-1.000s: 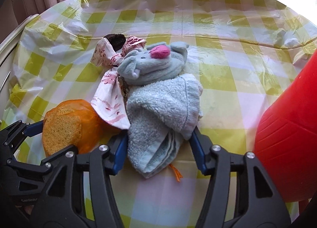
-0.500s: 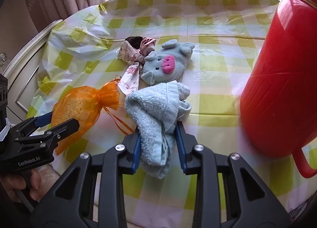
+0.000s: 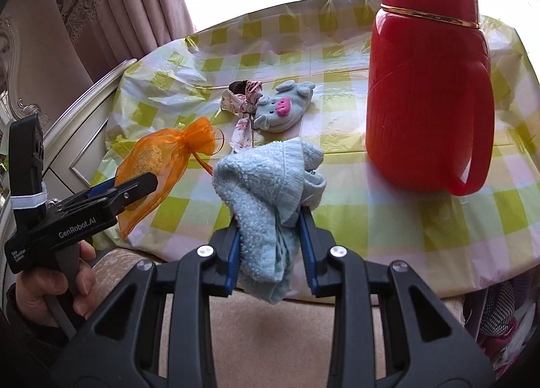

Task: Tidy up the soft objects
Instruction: 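Lift the orange bag with the left tool while the right lifts the grey towel, then carry both items to the box and open the right tool to drop the towel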

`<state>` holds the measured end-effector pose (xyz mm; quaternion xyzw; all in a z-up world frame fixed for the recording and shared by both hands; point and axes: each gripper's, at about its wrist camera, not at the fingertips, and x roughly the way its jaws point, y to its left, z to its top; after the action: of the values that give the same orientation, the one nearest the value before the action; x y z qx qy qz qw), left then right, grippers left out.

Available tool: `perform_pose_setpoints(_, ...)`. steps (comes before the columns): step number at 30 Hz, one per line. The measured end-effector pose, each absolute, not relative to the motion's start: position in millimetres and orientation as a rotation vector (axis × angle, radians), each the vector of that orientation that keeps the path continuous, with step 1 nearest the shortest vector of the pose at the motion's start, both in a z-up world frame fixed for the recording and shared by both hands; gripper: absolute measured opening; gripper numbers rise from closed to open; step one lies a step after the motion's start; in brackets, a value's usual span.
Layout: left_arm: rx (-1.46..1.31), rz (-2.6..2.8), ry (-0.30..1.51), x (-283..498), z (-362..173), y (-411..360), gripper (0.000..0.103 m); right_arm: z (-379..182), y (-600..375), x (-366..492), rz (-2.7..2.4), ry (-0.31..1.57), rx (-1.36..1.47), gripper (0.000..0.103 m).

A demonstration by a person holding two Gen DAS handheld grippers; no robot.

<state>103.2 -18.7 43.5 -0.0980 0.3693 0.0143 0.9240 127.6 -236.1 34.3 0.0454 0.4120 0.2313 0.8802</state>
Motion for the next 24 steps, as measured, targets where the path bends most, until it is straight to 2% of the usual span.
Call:
perform_pose_setpoints(12, -0.145, -0.079, 0.743, 86.2, 57.2, -75.4, 0.082, 55.8, -342.5, 72.4, 0.362, 0.823, 0.189, 0.034)
perform_pose_setpoints(24, -0.091, -0.256, 0.737, 74.0, 67.6, -146.6, 0.082, 37.0, -452.7, 34.7, 0.098, 0.895, 0.263, 0.034)
